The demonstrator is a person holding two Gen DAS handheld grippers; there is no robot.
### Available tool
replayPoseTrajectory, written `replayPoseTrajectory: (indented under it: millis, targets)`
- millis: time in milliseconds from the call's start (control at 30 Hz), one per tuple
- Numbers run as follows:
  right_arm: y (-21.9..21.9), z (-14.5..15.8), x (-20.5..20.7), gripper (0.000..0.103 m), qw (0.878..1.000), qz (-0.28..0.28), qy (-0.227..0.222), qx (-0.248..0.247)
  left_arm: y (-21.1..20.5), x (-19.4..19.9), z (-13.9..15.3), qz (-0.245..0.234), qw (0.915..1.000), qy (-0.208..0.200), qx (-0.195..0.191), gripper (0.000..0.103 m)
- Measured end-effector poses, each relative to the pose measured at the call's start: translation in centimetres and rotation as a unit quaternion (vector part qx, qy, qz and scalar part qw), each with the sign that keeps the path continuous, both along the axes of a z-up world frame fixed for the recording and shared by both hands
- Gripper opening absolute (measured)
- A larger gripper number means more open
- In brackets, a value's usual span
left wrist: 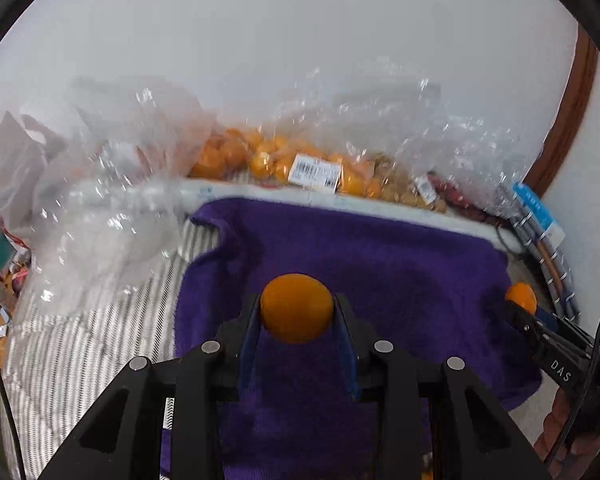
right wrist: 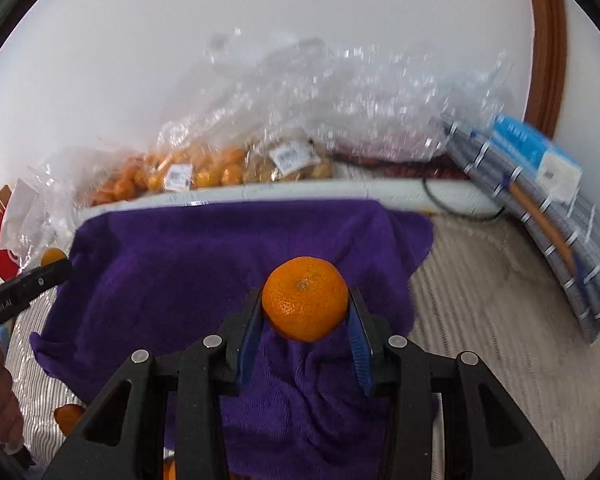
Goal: Organize fruits
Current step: 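Lift and carry both held oranges over the purple towel, then open the right tool onto the towel while the left tool releases its orange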
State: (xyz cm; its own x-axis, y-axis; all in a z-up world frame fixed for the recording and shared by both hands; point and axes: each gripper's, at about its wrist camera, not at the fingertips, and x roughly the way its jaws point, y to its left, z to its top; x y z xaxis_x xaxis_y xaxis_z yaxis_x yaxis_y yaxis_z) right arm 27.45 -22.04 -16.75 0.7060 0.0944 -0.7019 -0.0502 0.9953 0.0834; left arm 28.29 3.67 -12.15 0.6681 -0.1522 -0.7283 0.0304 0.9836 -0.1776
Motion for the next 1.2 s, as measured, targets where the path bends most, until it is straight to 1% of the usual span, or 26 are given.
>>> replayPoseTrajectory:
  millis: [200,333,567,733,867,967,1000,1067,1100,1200]
  targets:
    - [0.2,-2.6,1.4,0.04,0.999,0.008,0.03,-0.005,-0.4,0.6,-2.2,-0.009,0.9998,0.018,0.002,0.034]
    - [0.1,-3.1,1.6,0.04,0.999,0.015,0.045,0.018,-0.6,0.9,-3.2,-0.011,0.9995,0.03,0.01,0.034]
    - [0.4,-3.2,1.5,0.04,0.999,0.016,0.042,0.002,-0.9,1.0,-3.4,-0.015,0.9993,0.03,0.017,0.034]
    - [0.7,-3.3,1.5,0.041,0.999,0.018,0.043,-0.002,-0.7,1.2,-3.7,-0.006,0.9991,0.037,0.02,0.034]
    - [0.6,-3.3,1.4,0.041,0.999,0.015,0.046,0.001,-0.1,1.2,-3.7,0.001,0.999,0.043,0.008,0.034]
    - [0.8,-3.2,1.1,0.048,0.999,0.013,0.043,-0.007,0.3,1.1,-3.4,0.009,0.9992,0.038,0.007,0.034]
    - [0.9,-3.1,1.0,0.049,0.999,0.012,0.042,-0.011,0.3,1.1,-3.4,0.01,0.9993,0.036,0.008,0.034]
    - [1.0,-3.0,0.7,0.049,0.999,0.008,0.037,-0.017,0.3,1.0,-3.3,0.013,0.9993,0.033,0.012,0.04]
    - [1.0,-2.9,0.5,0.049,0.999,0.006,0.033,-0.017,0.4,1.0,-3.2,0.015,0.9993,0.031,0.011,0.043]
    - [0.9,-2.2,-0.1,0.049,1.0,-0.006,0.019,-0.013,0.3,0.6,-2.8,0.014,0.9997,0.021,0.006,0.048]
